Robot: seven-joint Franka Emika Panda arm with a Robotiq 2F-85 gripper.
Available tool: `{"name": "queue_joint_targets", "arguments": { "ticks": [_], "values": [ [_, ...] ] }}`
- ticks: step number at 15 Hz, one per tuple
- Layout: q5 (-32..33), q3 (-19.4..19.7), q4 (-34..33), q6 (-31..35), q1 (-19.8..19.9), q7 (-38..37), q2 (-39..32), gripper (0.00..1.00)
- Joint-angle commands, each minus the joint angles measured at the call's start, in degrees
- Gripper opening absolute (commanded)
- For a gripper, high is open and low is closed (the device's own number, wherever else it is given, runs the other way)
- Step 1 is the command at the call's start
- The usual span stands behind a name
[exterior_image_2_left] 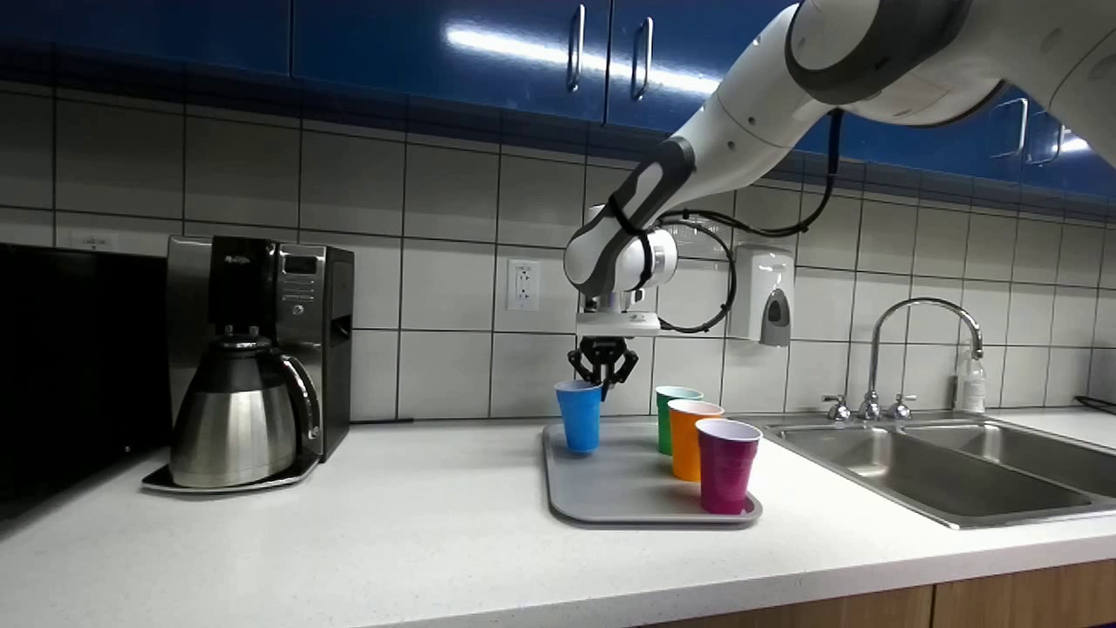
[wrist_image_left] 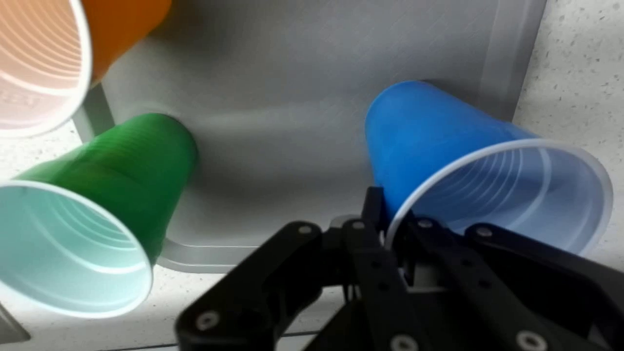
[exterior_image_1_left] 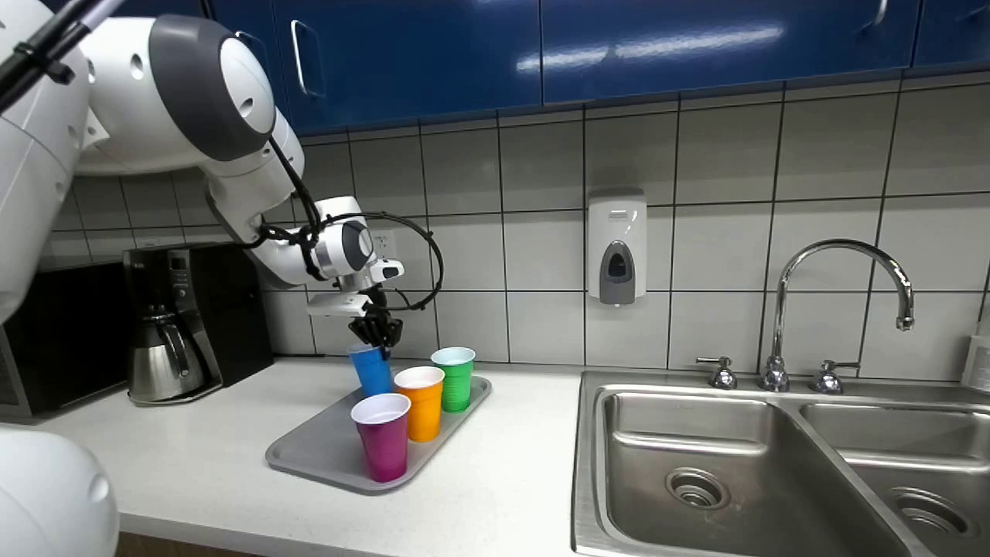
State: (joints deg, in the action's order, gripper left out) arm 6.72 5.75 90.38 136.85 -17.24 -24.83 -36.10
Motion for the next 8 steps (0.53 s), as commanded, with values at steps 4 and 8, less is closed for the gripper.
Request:
{"name": "queue_joint_targets", "arguments": {
  "ticks": [4, 8],
  "values": [
    [-0.61, -1.37, 2.00, -1.70, 1.23, -0.51, 1.74, 0.01],
    [-0.56, -1.31, 2.20, -2.12, 1.24, -0.51, 1.60, 0.35]
  ]
}}
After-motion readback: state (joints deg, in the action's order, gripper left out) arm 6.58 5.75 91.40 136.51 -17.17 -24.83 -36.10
